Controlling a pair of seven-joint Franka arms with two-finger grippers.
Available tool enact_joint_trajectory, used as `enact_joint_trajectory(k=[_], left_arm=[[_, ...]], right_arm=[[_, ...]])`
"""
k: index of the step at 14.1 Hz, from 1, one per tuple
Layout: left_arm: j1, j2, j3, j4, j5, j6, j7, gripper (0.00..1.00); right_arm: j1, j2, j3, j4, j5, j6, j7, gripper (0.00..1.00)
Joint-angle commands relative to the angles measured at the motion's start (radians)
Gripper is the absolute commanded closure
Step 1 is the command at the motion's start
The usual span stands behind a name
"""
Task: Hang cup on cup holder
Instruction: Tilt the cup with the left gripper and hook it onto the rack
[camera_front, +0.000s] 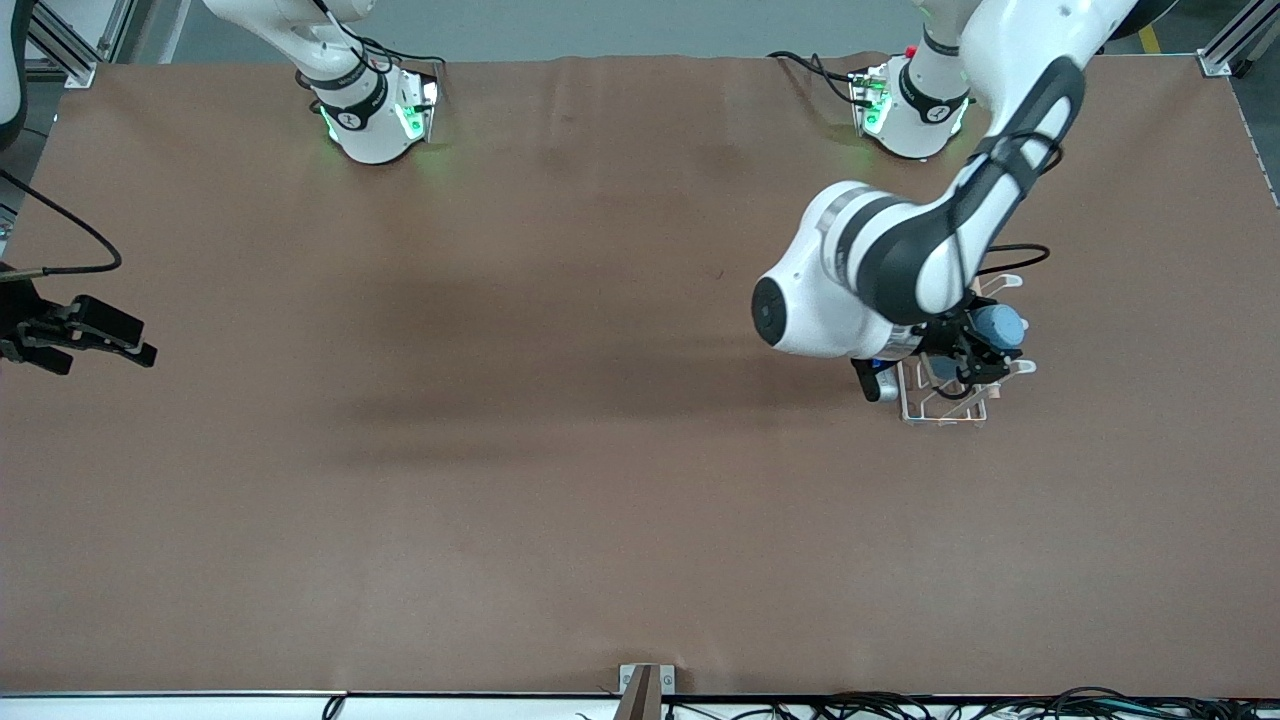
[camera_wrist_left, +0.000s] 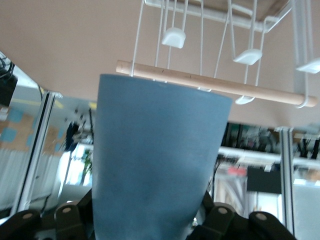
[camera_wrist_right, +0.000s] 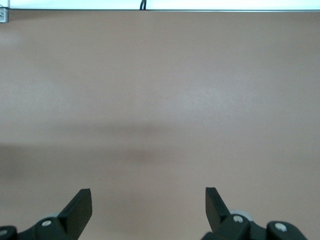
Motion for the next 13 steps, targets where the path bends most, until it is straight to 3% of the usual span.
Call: enact_joint_trajectory(k=[1, 7, 13], left_arm=[[-0.017, 0.057, -0.005, -0.001, 0.086, -0.076, 0.010, 0.80], [-0.017, 0.084, 0.033, -0.070, 0.154, -0.084, -0.007, 0.80], [-0.026, 0.133, 0.033, -0.064, 0.154, -0.084, -0.143, 0.77]], right_arm=[[-0.001, -0.052, 0.015, -0.021, -0.027, -0.062, 0.043, 0.01], [0.002, -0.169, 0.013, -0.139, -0.021, -0.064, 0.061, 0.00], [-0.011, -0.137, 0.009, -0.040, -0.024, -0.068, 0.055, 0.00]])
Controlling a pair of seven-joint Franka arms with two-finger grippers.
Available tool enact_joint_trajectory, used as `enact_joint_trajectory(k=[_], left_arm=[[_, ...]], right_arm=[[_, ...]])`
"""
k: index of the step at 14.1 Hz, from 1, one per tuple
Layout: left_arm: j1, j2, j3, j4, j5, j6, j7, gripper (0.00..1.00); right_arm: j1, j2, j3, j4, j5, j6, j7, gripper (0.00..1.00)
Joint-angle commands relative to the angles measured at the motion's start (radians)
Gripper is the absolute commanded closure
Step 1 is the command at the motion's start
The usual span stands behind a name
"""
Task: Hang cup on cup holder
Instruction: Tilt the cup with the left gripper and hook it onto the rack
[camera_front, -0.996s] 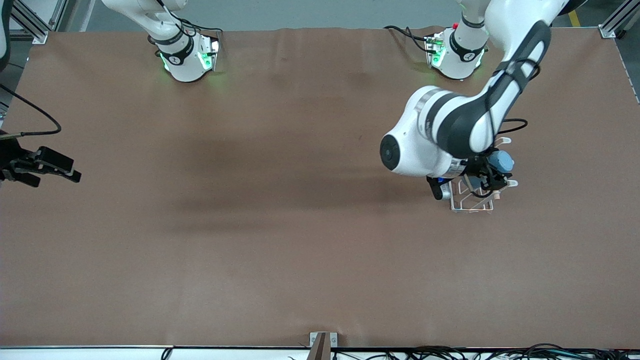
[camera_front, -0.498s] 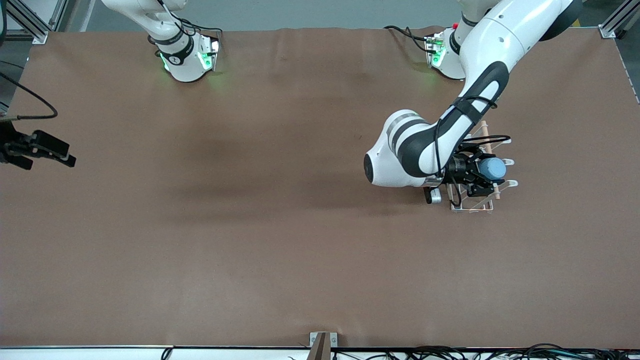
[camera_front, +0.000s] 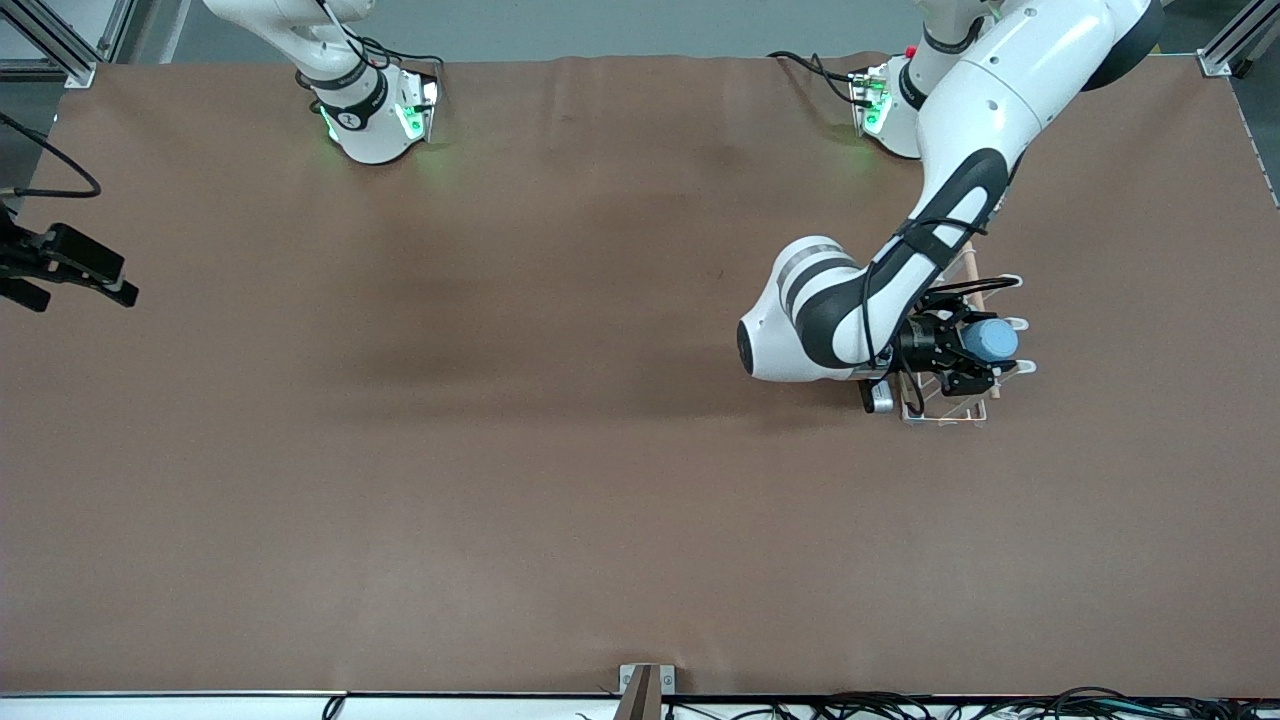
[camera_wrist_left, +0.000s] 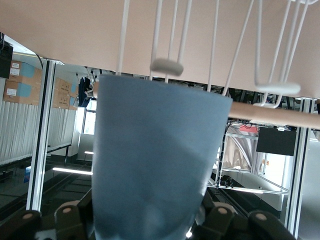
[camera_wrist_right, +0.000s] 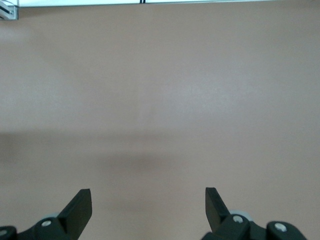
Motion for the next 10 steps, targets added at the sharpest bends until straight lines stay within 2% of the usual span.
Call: enact_joint_trajectory(k=[1, 4, 6, 7, 8, 10], left_arm=[[-0.010, 0.019, -0.003, 0.002, 0.024, -0.014, -0.042, 0.74], [-0.010, 0.048, -0.003, 0.009, 0.024, -0.011, -0.126, 0.64], [-0.017, 0.073, -0.003, 0.013, 0.024, -0.009, -0.180, 0.51], [-0.016, 0.080, -0.003, 0.015, 0.024, -0.005, -0.197, 0.30], [-0.019, 0.085, -0.003, 0.015, 0.018, -0.005, -0.225, 0.01], [-0.042, 0.083, -0.004, 0.016, 0.010, -0.003, -0.320, 0.00]], right_arm=[[-0.016, 0.000, 0.003, 0.013, -0.016, 0.000, 0.012, 0.00], [-0.022, -0.006, 0.002, -0.039, -0.013, -0.005, 0.008, 0.00], [-0.023, -0.015, 0.002, -0.079, -0.013, 0.000, 0.005, 0.01], [-0.022, -0.029, 0.002, -0.096, -0.013, 0.005, 0.005, 0.01], [-0.022, -0.034, 0.002, -0.100, -0.013, 0.005, 0.003, 0.01], [-0.022, -0.034, 0.002, -0.102, -0.019, 0.005, 0.002, 0.01]])
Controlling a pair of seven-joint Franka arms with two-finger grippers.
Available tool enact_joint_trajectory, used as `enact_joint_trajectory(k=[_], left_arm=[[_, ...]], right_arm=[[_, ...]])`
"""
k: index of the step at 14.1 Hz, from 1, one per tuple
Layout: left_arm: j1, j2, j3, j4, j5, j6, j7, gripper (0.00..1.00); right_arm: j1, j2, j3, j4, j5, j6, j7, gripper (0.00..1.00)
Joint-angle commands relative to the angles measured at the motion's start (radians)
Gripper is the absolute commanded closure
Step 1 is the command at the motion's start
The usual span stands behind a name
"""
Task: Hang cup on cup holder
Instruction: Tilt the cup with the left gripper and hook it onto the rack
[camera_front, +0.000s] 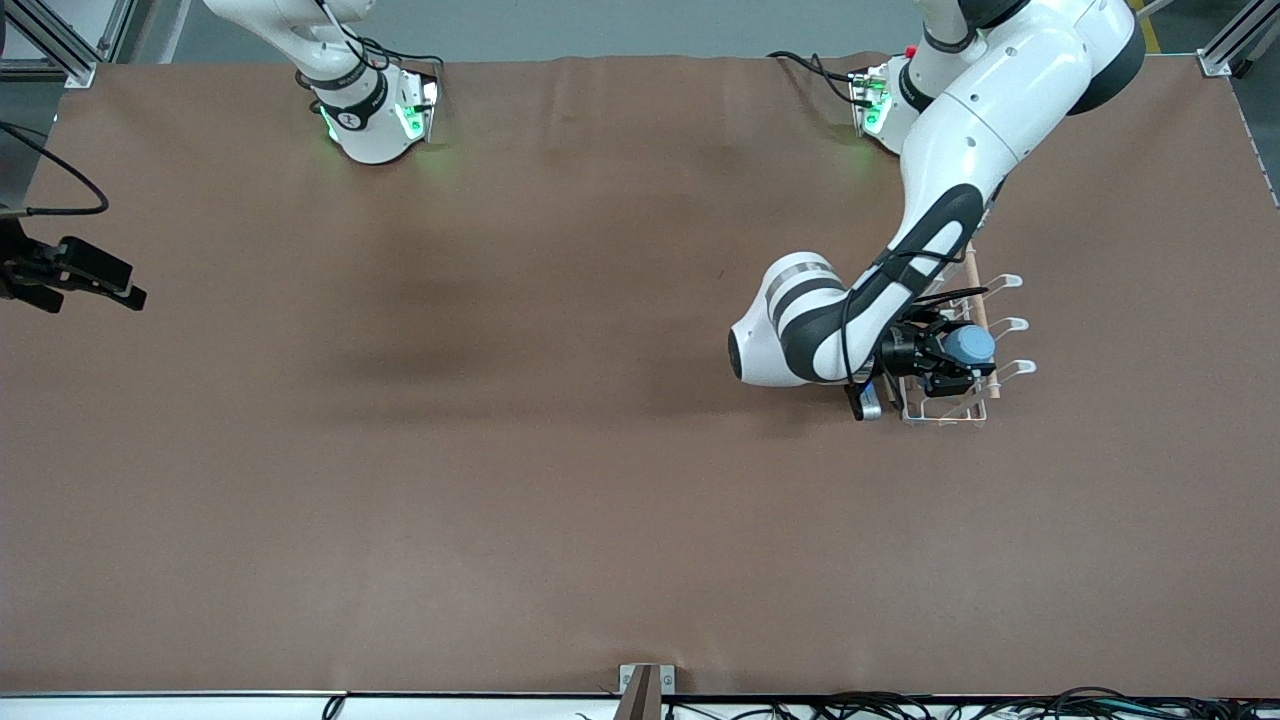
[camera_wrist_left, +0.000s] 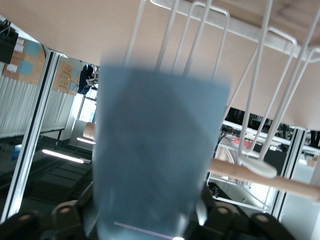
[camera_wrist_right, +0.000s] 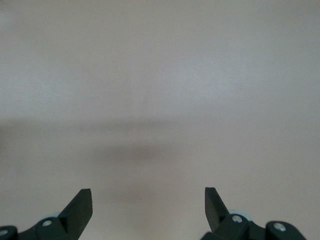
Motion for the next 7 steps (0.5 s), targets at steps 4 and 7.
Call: enact_joint_trajectory(k=[4, 7], left_arm=[[-0.046, -0.008, -0.024, 0.121, -0.064, -0.006, -0.122, 0.00], [-0.056, -0.034, -0.066, 0.253, -0.187, -0.007, -0.252, 0.00]], right_arm=[[-0.012, -0.033, 0.012, -0.033, -0.026, 0.038, 0.002, 0.01], [-0.011, -0.033, 0.012, -0.021, -0.027, 0.038, 0.011, 0.00]])
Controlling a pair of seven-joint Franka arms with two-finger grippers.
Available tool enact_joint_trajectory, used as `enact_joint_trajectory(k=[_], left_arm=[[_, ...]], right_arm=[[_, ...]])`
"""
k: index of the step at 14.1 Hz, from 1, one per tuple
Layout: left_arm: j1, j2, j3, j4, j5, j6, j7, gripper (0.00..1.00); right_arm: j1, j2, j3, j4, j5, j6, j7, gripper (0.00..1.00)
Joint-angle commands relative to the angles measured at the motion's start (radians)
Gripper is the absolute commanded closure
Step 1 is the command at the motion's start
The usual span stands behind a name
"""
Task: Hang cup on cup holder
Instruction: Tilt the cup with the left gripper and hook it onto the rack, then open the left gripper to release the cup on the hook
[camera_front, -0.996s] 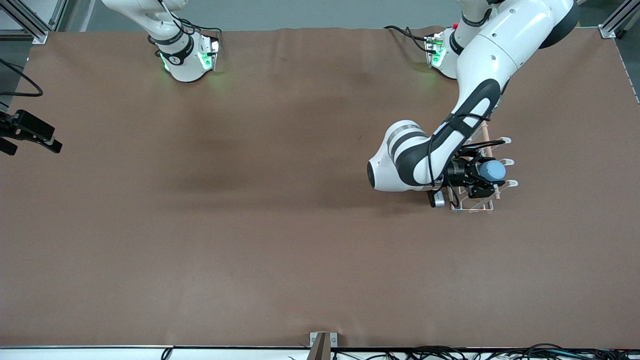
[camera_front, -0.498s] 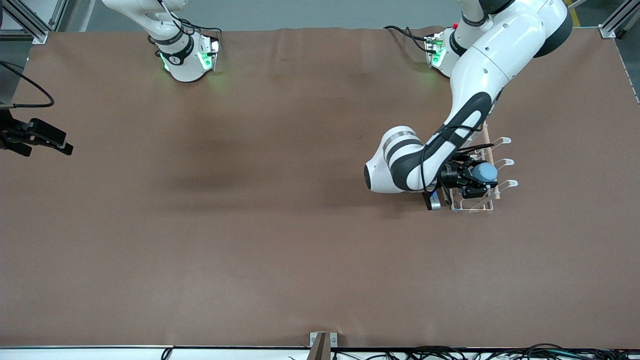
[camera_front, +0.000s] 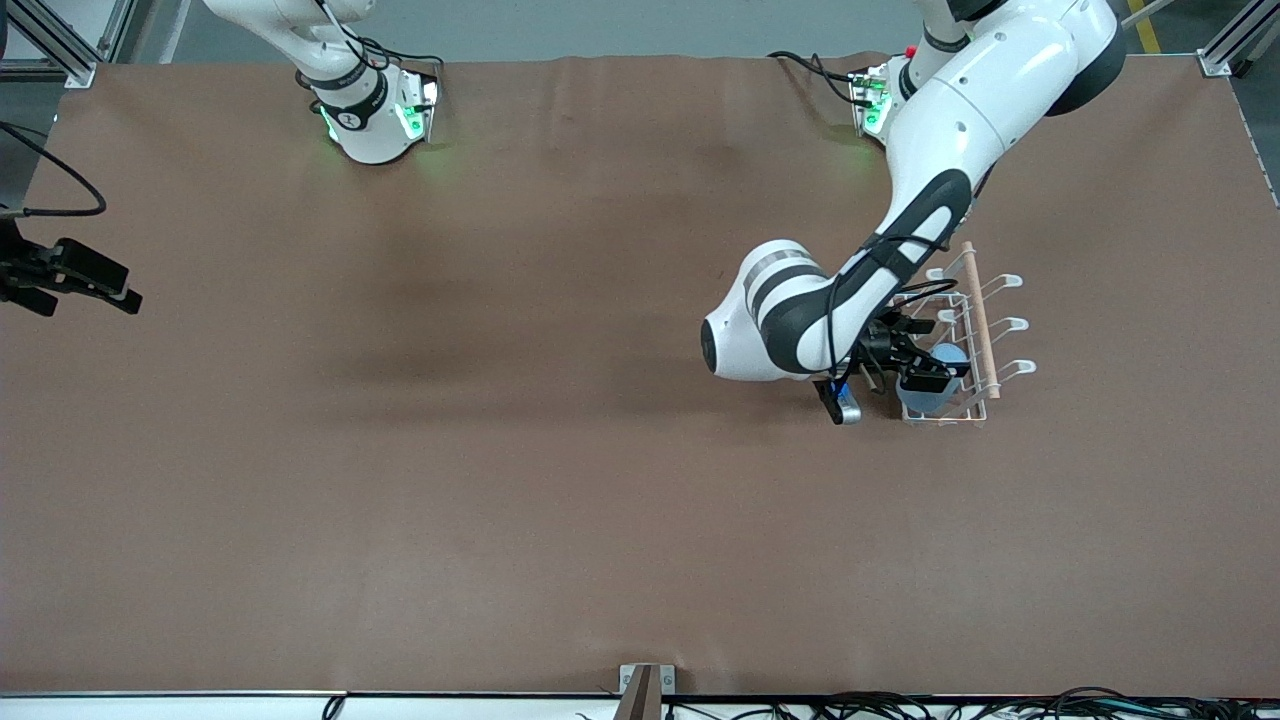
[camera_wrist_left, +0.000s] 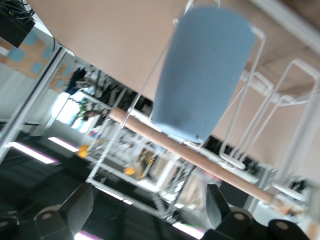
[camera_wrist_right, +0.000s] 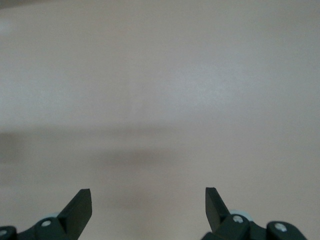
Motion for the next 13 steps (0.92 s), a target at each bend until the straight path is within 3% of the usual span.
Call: enact_joint_trajectory(k=[1, 5, 9, 13], left_arm=[[0.009, -0.039, -0.045, 0.143, -0.155, -0.005, -0.136, 0.00], [0.055, -0.134, -0.089, 0.238, -0.282, 0.013, -0.319, 0.00], [0.184, -0.310, -0.089, 0.247, -0.438, 0.105, -0.384, 0.00], [0.264, -0.433, -0.089, 0.247, -0.446, 0.143, -0.375, 0.00]], right_arm=[[-0.011, -0.026, 0.012, -0.005, -0.020, 0.004, 0.013, 0.00], [-0.014, -0.023, 0.012, 0.024, -0.022, 0.000, 0.016, 0.00], [-0.018, -0.022, 0.013, 0.024, -0.020, 0.000, 0.016, 0.00], [-0.029, -0.014, 0.012, 0.024, -0.017, 0.003, 0.005, 0.00]])
